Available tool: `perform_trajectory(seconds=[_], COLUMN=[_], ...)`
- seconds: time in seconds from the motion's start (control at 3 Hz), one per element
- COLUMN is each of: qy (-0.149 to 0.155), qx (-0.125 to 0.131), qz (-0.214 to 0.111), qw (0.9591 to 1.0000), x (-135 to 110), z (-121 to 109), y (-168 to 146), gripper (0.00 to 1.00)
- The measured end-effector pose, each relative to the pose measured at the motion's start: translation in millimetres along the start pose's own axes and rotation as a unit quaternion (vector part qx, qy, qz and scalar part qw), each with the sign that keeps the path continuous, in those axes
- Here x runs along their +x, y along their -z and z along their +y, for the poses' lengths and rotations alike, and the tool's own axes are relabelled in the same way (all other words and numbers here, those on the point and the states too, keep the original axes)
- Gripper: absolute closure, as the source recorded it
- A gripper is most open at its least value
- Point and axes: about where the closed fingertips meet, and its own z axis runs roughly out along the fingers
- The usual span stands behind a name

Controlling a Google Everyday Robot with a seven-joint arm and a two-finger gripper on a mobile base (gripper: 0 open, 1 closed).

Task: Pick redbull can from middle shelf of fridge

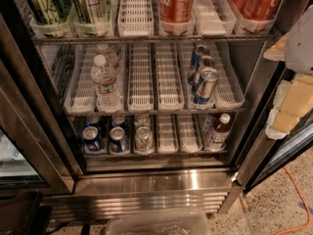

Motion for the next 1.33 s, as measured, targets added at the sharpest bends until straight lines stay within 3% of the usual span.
perform_trajectory(seconds=[0.33,1.33], qy=[0.000,0.000], qx=[0.000,0.000], qz=[0.000,0.000], qw=[1.0000,1.0000], x=[0.0,0.0], z=[0.0,0.0], y=[0.0,0.0], gripper=[0.00,0.65])
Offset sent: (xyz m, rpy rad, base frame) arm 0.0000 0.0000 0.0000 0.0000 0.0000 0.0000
